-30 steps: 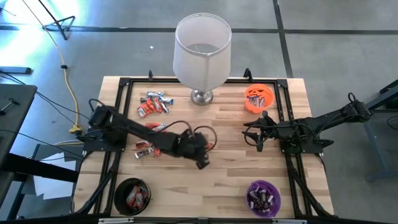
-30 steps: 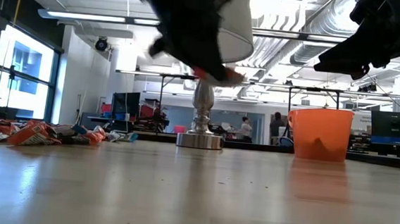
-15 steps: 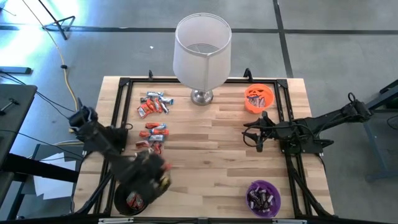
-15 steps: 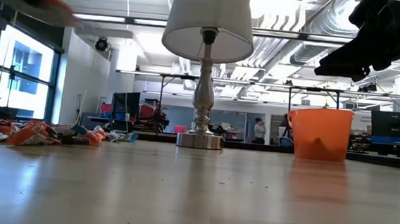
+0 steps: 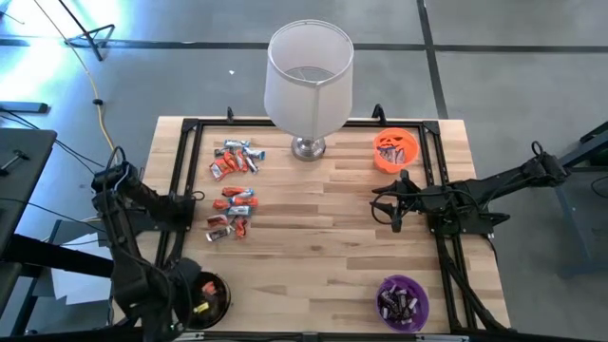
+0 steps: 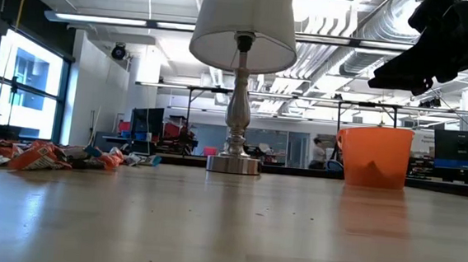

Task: Sort candy
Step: Put the orange chocolate bar into the black bucket

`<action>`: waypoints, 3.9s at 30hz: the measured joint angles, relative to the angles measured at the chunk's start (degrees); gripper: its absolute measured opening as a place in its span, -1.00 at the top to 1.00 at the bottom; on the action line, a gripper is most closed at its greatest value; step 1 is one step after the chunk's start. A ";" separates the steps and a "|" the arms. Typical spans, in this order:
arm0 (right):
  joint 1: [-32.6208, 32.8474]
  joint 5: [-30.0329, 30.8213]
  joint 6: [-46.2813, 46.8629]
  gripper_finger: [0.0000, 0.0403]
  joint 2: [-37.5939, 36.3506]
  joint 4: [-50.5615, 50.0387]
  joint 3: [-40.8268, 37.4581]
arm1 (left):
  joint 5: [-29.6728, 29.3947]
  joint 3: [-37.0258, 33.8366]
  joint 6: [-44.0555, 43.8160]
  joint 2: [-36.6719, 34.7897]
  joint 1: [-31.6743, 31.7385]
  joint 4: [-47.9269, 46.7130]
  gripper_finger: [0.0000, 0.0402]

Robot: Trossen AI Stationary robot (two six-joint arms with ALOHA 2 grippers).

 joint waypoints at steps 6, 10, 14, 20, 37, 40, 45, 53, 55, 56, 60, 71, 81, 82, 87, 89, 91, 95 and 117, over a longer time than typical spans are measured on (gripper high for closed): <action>0.00 0.00 0.00 0.10 0.00 0.00 0.00 | 3.82 0.00 0.27 -0.01 1.88 -4.23 0.61; 0.01 0.00 0.00 0.10 0.00 0.00 0.00 | 3.88 0.00 1.31 0.00 3.05 -3.91 0.39; 0.00 0.00 0.00 0.10 0.00 0.00 0.00 | 2.53 0.00 4.56 -0.02 3.70 -3.91 0.23; 0.00 0.00 0.00 0.10 0.00 0.00 0.00 | -7.52 0.02 13.02 0.00 6.16 -9.08 0.20; 0.02 0.00 0.00 0.10 -0.02 0.00 0.00 | 0.85 -11.04 53.45 -3.66 32.40 -18.66 0.20; 0.02 0.02 0.00 0.10 -0.02 0.00 0.00 | 1.41 -15.39 57.67 -6.74 35.75 -14.75 0.20; 0.00 0.00 0.00 0.10 -0.02 0.00 0.00 | 4.03 -23.58 63.10 -11.48 40.10 -7.53 0.20; 0.01 0.02 0.00 0.10 -0.02 0.00 0.00 | 6.68 -33.48 67.56 -16.28 43.95 -0.75 0.20; 0.00 0.02 0.02 0.10 -0.02 0.00 0.00 | 7.02 -35.36 68.35 -16.80 44.47 0.38 0.20; 0.01 0.02 0.01 0.10 -0.02 0.00 0.00 | 7.15 -36.22 68.75 -16.90 44.79 0.92 0.20; 0.00 0.02 0.00 0.10 -0.02 0.00 0.00 | 7.08 -39.11 71.71 -16.98 45.48 2.88 0.20; 0.00 0.02 0.00 0.10 0.00 0.00 0.00 | 6.32 -47.87 73.56 -17.12 47.21 15.81 0.20; 0.00 0.02 0.01 0.10 -0.02 -0.01 0.00 | 7.34 -46.79 68.93 -16.85 47.28 15.42 0.47; 0.01 0.02 0.00 0.10 -0.02 0.00 0.00 | 7.50 -46.26 69.03 -16.87 47.28 15.19 0.49; 0.00 0.02 0.00 0.10 -0.02 -0.15 0.00 | 9.29 -43.34 69.83 -16.90 47.28 14.24 0.50; 0.02 0.02 0.00 0.10 -0.02 -0.17 0.00 | 9.97 -41.90 69.50 -16.90 47.25 12.39 0.49; 0.01 0.02 0.02 0.10 -0.02 -0.17 0.00 | 9.96 -40.35 69.84 -16.90 47.01 11.83 0.50; 0.00 0.02 0.00 0.10 -0.02 -0.20 0.00 | 9.95 -37.42 70.43 -16.90 46.82 10.69 0.57; 0.02 0.02 0.02 0.10 -0.02 -0.20 0.00 | -4.72 -5.73 24.89 -12.10 14.12 -2.00 0.61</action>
